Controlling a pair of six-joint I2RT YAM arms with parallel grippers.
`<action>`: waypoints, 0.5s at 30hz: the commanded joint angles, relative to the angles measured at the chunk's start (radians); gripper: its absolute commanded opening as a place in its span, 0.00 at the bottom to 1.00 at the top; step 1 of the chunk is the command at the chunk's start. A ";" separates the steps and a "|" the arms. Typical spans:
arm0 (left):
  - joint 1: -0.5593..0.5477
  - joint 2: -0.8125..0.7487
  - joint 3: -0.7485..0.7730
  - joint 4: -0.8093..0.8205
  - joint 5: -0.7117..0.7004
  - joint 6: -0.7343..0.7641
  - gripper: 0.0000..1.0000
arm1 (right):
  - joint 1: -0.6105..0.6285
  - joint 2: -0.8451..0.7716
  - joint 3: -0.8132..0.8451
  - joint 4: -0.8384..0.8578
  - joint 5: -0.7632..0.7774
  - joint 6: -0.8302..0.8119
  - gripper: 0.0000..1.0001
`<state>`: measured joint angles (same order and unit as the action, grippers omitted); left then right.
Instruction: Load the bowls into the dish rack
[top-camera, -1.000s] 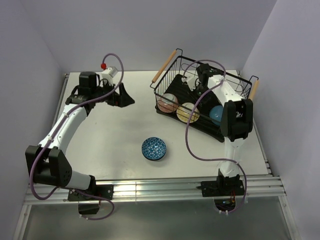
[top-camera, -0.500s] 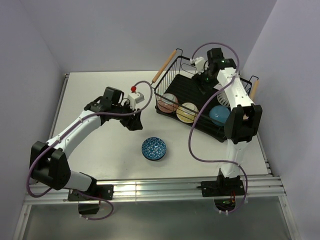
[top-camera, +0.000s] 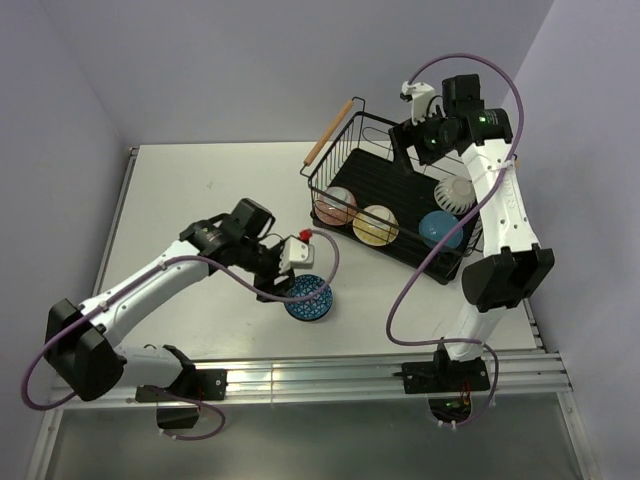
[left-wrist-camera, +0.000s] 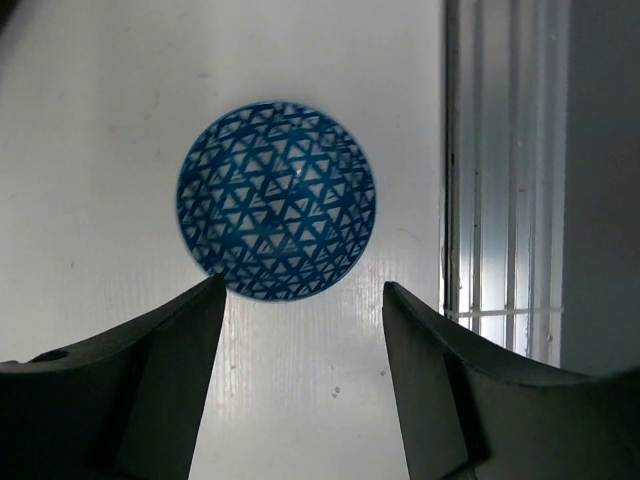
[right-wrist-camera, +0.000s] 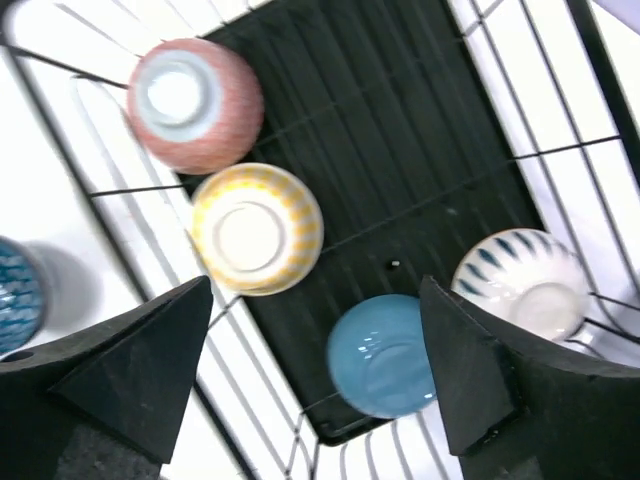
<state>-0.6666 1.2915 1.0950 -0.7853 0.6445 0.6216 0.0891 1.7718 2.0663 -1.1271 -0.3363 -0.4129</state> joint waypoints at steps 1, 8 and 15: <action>-0.072 0.055 0.043 -0.123 0.029 0.214 0.69 | 0.001 -0.058 0.008 -0.031 -0.089 0.065 0.98; -0.169 0.146 0.045 -0.114 -0.032 0.297 0.65 | 0.001 -0.123 -0.034 -0.033 -0.130 0.102 1.00; -0.245 0.210 0.019 -0.066 -0.106 0.305 0.57 | -0.003 -0.169 -0.130 0.009 -0.119 0.094 1.00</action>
<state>-0.8963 1.4918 1.1130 -0.8768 0.5739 0.8825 0.0887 1.6485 1.9671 -1.1446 -0.4397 -0.3290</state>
